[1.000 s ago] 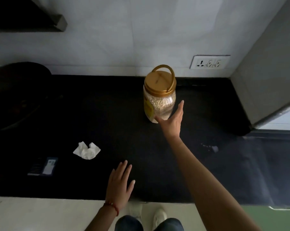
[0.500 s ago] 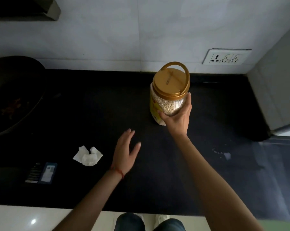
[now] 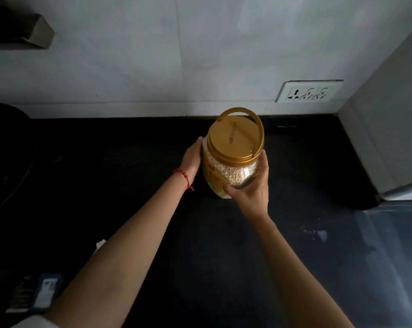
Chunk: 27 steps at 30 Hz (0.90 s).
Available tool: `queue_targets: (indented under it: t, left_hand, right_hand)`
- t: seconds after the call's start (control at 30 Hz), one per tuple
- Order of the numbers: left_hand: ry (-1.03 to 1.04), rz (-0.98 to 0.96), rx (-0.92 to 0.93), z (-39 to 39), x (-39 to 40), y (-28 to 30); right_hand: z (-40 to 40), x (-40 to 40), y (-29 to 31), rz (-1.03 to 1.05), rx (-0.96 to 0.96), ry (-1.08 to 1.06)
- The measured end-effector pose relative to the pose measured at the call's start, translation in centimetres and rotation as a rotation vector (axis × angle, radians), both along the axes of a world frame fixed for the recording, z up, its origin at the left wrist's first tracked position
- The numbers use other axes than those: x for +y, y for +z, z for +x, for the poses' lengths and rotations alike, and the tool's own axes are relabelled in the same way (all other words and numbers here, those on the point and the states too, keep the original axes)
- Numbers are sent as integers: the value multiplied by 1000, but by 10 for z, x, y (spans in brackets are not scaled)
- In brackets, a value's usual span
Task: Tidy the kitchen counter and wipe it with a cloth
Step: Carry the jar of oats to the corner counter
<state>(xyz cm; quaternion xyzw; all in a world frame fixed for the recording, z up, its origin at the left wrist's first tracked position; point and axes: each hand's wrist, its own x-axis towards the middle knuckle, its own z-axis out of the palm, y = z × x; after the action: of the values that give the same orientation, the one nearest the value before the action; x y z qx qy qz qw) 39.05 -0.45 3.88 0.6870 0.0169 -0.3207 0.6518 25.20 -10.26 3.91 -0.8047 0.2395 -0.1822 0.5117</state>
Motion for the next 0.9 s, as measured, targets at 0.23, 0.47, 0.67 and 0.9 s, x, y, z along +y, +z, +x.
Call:
queue_targets:
  t: [0.23, 0.47, 0.67, 0.9]
  left_hand:
    - [4, -105, -167, -54, 48, -1]
    - [-176, 42, -141, -52, 80, -9]
    - [-525, 90, -106, -23, 68, -14]
    - [-483, 45, -62, -51, 99, -10]
  right_hand:
    - [-20, -4, -6, 170, 87, 176]
    - [-23, -1, -10, 260, 172, 247]
    - [-23, -2, -3, 249, 229, 235]
    - [-43, 11, 3, 413, 223, 224]
